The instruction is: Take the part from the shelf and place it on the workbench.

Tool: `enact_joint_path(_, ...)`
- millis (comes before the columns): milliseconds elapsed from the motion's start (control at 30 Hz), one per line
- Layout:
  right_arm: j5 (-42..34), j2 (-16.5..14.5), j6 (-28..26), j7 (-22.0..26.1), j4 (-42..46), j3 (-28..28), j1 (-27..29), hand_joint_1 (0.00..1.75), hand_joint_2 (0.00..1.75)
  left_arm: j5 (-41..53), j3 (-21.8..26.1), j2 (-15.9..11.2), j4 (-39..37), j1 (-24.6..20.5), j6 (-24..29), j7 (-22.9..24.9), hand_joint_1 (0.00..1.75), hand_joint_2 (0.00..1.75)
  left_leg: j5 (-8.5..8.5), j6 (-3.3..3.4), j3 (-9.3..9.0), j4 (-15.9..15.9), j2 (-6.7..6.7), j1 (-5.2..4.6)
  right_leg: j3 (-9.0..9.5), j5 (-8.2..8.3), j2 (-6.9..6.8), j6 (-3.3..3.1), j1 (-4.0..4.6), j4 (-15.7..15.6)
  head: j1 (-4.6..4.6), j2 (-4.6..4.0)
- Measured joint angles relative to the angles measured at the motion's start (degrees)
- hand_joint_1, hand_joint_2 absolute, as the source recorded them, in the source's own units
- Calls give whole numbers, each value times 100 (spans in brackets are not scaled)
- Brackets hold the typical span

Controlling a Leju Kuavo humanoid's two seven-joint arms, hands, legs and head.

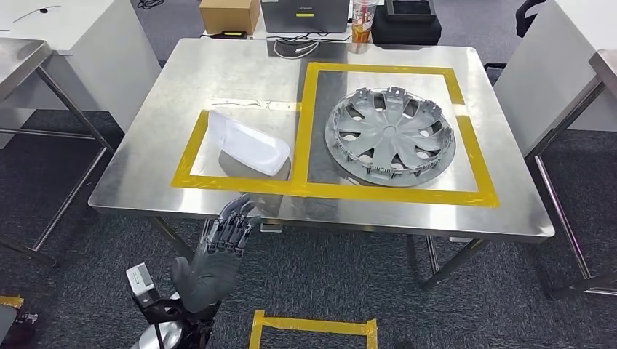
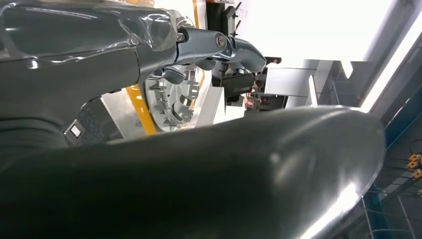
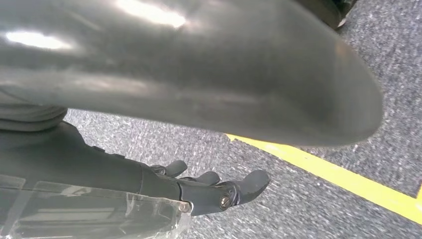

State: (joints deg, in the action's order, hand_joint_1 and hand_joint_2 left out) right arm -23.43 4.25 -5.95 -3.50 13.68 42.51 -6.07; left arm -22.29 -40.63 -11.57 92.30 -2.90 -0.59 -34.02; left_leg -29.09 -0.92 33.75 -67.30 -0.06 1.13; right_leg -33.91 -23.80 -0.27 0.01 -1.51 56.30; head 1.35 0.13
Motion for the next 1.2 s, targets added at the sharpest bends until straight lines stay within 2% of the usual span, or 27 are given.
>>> enact_joint_path(67, -1, -4, 0, 1, 1, -2, -2, 0, 0, 1, 7, 0, 0, -11, -1, -1, 0, 0, 1, 43, -550, 794, -12, -16, -50, 86, 6, 75, 5, -3, -5, 0)
enact_joint_path(100, -1, -7, 0, 2, 2, -3, -5, 0, 0, 1, 11, 0, 1, -17, -2, -3, 0, 0, -51, 78, -685, 1021, -20, -38, -59, 128, 6, 117, 4, -9, -2, 0)
enact_joint_path(133, -2, -9, 0, 2, 2, -3, -7, 0, 0, 1, 17, -1, 1, -20, -2, -5, 0, 0, -76, 121, -719, 1112, -25, -65, -68, 174, 4, 164, 0, -22, 1, 0)
enact_joint_path(200, -2, -11, 0, 2, 1, -4, -1, 0, 0, 1, 27, -1, 2, -22, -3, -7, 0, 0, 30, 235, -641, 1151, -11, -79, -99, 213, 4, 225, -18, -23, 14, 0)
enact_joint_path(233, -3, -13, 0, 2, 1, -4, 5, 0, 0, 1, 31, 1, 2, -25, -4, -6, 0, 0, 100, 298, -588, 1173, 1, -76, -147, 128, 6, 220, -21, 53, 10, 0)
enact_joint_path(300, -7, -15, 0, 2, 1, -4, 9, 0, 0, 1, 36, 10, 1, -31, -5, -6, 0, 0, 250, 388, -441, 1202, 22, -79, -346, -332, 10, 146, -20, 578, -5, 0)
enact_joint_path(367, -22, -13, -5, 2, 1, -6, 10, 0, 0, 2, 38, 15, -2, -31, -7, -5, 0, 0, 395, 423, -261, 1190, 25, -109, -571, -790, 12, 116, -14, 1385, -13, 0)
enact_joint_path(400, -33, -11, -10, 1, 0, -8, 13, 0, 0, 2, 37, 16, -5, -31, -9, -5, 0, 0, 463, 428, -171, 1179, 26, -123, -600, -850, 13, 148, -12, 1648, -13, 0)
enact_joint_path(433, -44, -11, -15, 1, 0, -9, 17, 0, 0, 2, 37, 16, -9, -32, -11, -5, 0, 0, 528, 425, -79, 1162, 26, -134, -524, -799, 13, 196, -10, 1709, -13, 0)
enact_joint_path(467, -54, -11, -20, 0, 0, -10, 20, 0, 0, 2, 37, 16, -13, -33, -14, -6, 0, 0, 582, 418, 10, 1141, 26, -142, -343, -680, 13, 242, -7, 1546, -13, 0)
enact_joint_path(500, -62, -11, -29, 0, 1, -11, 19, 0, 0, 3, 37, 16, -16, -36, -17, -7, 0, 0, 628, 405, 90, 1112, 26, -148, -62, -564, 13, 264, -1, 1181, -13, 0)
enact_joint_path(567, -74, -8, -55, 1, 2, -13, 11, 0, 0, 6, 37, 15, -19, -44, -29, -13, 0, 0, 708, 358, 209, 1053, 27, -168, 490, -533, 13, 216, 28, 344, -6, 0)
enact_joint_path(600, -81, -9, -70, 2, 2, -14, 10, 0, 0, 9, 36, 13, -20, -51, -40, -20, 0, 0, 748, 328, 241, 1033, 30, -173, 633, -563, 16, 177, 45, 77, -3, 0)
enact_joint_path(633, -89, -10, -84, 3, 2, -14, 13, 0, 0, 12, 35, 11, -21, -57, -52, -26, 0, 0, 790, 292, 261, 1027, 32, -174, 669, -591, 20, 138, 62, -36, 0, 0)
enact_joint_path(700, -104, -25, -100, 6, 1, -15, 29, 0, 0, 20, 32, 1, -26, -66, -70, -40, 0, 0, 849, 223, 292, 1024, 24, -158, 588, -513, 21, 67, 51, -52, -7, 0)
enact_joint_path(733, -108, -33, -104, 8, 1, -15, 33, 0, 0, 26, 32, -7, -30, -68, -74, -45, 0, 0, 779, 187, 330, 979, 16, -150, 543, -460, 16, 21, 37, -54, -8, 0)
enact_joint_path(767, -111, -43, -105, 13, 1, -15, 36, 0, 0, 38, 31, -15, -32, -70, -78, -49, 0, 0, 588, 148, 391, 831, 7, -137, 486, -395, 9, -22, 20, -63, -5, 0)
enact_joint_path(867, -115, -61, -97, 36, 2, -15, 54, 0, 0, 75, 24, -35, -35, -79, -74, -53, 0, 0, -260, 46, 656, -219, 2, -82, 269, -185, 1, -70, 15, -52, 10, 0)
enact_joint_path(900, -122, -63, -95, 43, 2, -15, 69, 0, 0, 82, 18, -40, -35, -81, -68, -52, 0, 0, -362, 28, 687, -523, 3, -69, 190, -120, 1, -63, 17, -45, 11, 0)
enact_joint_path(933, -135, -64, -97, 50, 2, -15, 86, 0, 0, 89, 9, -45, -35, -82, -64, -49, 0, 0, -327, 20, 627, -640, 3, -59, 109, -60, 1, -53, 17, -38, 14, 0)
enact_joint_path(967, -149, -66, -100, 58, 2, -15, 101, 0, 0, 95, -1, -50, -35, -85, -62, -44, 0, 0, -202, 22, 456, -531, 3, -52, 35, -5, 2, -38, 17, -30, 13, 0)
enact_joint_path(1000, -163, -69, -103, 70, 2, -15, 112, 0, 0, 103, -13, -54, -35, -92, -58, -37, 0, 0, -62, 37, 177, -213, 3, -49, -27, 47, 5, -23, 17, -23, 14, 0)
enact_joint_path(1033, -173, -76, -107, 86, 2, -15, 120, 0, 0, 109, -24, -60, -35, -106, -51, -28, 0, 0, -9, 65, -159, 238, 0, -53, -74, 98, 9, -2, 18, -18, 14, 0)
enact_joint_path(1067, -179, -85, -109, 101, 2, -15, 124, 0, 0, 115, -33, -64, -34, -122, -36, -18, 0, 0, -8, 97, -459, 657, -3, -66, -104, 145, 12, 28, 23, -17, 11, 0)
enact_joint_path(1100, -183, -95, -112, 116, 2, -15, 126, 0, 0, 120, -40, -68, -34, -136, -19, -8, 0, 0, -42, 135, -655, 955, -7, -87, -115, 191, 13, 62, 25, -22, 8, 0)
enact_joint_path(1133, -185, -104, -116, 128, 2, -15, 129, 0, 0, 124, -44, -73, -33, -150, 0, 8, 0, 0, -89, 171, -734, 1109, -9, -112, -119, 233, 12, 104, 22, -30, 14, 0)
enact_joint_path(1200, -189, -121, -125, 153, 2, -14, 142, 0, 0, 129, -52, -79, -31, -162, 41, 54, 0, 0, -11, 257, -684, 1162, -4, -135, -125, 316, 9, 181, 11, -64, 24, 0)
